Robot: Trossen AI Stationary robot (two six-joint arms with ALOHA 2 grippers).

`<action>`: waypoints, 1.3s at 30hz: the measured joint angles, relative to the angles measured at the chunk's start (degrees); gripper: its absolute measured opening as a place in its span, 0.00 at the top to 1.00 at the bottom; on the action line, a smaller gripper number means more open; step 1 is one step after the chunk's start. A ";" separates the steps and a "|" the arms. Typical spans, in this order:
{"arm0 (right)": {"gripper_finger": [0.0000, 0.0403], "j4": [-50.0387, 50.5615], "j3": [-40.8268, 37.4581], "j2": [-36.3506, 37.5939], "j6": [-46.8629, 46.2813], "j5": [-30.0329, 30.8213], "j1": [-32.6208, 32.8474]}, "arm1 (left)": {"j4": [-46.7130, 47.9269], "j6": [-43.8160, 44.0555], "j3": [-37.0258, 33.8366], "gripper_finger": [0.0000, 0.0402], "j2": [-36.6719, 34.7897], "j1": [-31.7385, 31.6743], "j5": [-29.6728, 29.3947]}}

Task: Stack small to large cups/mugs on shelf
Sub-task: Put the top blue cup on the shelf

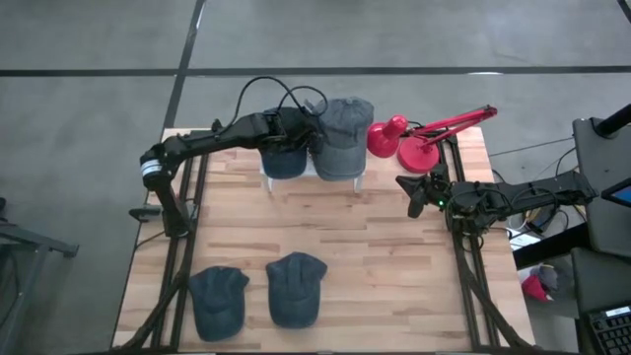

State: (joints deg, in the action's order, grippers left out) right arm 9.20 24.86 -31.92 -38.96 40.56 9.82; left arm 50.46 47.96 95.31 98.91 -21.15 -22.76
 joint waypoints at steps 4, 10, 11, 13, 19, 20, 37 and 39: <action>0.93 -0.01 0.00 0.00 -0.03 0.00 0.00 | -0.87 -0.21 0.00 0.74 0.00 0.00 0.92; 0.93 -0.01 0.00 0.00 -0.03 0.01 0.00 | -2.73 -1.75 0.00 0.66 -0.04 0.00 2.66; 0.93 -0.01 0.00 0.00 -0.03 0.00 0.00 | -2.79 -1.98 0.00 0.65 -0.04 0.00 2.74; 0.93 -0.01 0.00 0.00 -0.03 0.00 0.00 | -2.89 -3.04 0.00 0.63 -0.20 0.00 3.17; 0.93 -0.03 0.00 0.00 -0.03 0.00 0.00 | -2.91 -3.40 0.00 0.59 -0.59 0.00 3.80; 0.93 -0.03 0.00 0.00 -0.03 0.00 0.00 | -2.93 -3.40 0.00 0.58 -0.59 0.00 3.82; 0.93 -0.08 0.00 0.01 0.00 0.01 0.02 | -3.02 -8.70 0.35 0.58 -4.43 -0.11 3.63; 0.93 -0.12 0.00 0.02 -0.01 0.02 0.00 | -3.10 -9.00 0.57 0.58 -4.81 -0.12 3.27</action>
State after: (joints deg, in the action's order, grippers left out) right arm 9.08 24.86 -31.90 -38.96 40.57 9.83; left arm 47.36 38.96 95.88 94.11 -21.26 -19.49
